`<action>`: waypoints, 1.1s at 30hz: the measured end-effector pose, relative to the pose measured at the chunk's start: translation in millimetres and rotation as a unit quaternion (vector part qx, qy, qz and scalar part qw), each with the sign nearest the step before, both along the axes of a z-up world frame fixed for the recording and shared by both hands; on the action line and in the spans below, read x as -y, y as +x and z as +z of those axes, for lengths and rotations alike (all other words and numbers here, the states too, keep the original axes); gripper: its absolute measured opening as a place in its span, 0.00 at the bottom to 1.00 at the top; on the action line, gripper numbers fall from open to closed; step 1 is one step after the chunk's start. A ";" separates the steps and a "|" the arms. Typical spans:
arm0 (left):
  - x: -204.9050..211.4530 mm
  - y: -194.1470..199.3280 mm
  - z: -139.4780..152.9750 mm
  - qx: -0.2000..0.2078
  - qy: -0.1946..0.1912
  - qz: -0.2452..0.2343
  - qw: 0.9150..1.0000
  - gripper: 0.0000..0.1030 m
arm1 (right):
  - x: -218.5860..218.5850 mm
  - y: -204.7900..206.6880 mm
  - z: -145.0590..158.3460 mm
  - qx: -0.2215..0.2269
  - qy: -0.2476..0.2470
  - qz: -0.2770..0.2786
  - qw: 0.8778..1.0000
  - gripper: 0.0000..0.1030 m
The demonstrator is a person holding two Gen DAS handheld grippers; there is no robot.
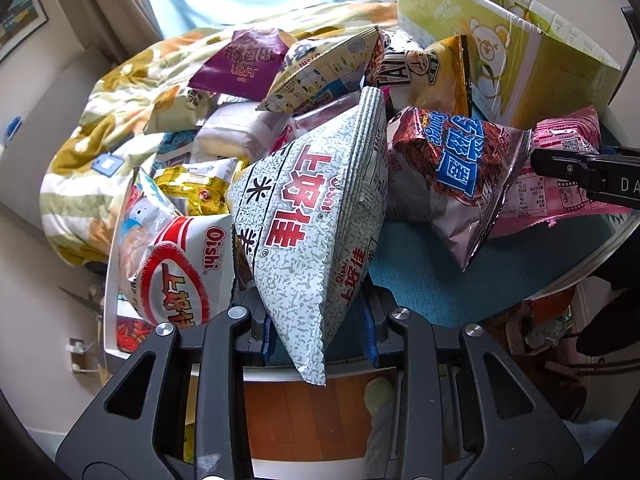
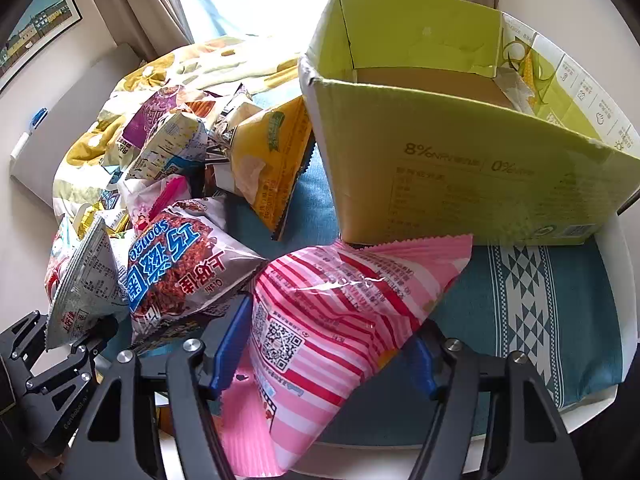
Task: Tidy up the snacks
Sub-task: 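Lift both bags and carry them over the yellow-green cardboard box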
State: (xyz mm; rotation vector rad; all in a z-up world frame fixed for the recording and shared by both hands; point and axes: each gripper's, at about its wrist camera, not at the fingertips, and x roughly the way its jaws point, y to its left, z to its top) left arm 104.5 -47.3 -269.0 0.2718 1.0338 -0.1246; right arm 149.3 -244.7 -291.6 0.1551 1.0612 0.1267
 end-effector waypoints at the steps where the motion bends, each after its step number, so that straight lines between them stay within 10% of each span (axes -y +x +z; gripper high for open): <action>1: -0.4 -1.4 2.9 0.003 -0.002 -0.001 1.000 0.28 | 0.6 -2.4 1.5 0.001 0.000 -0.002 1.000 0.62; 20: 7.6 -31.4 95.2 0.086 -0.046 -0.041 0.994 0.28 | 8.8 -50.9 76.8 0.064 -0.004 -0.051 0.997 0.61; 33: 62.4 32.8 170.1 0.162 -0.060 -0.096 0.980 0.28 | 46.0 -35.5 157.4 0.127 0.005 -0.087 0.988 0.61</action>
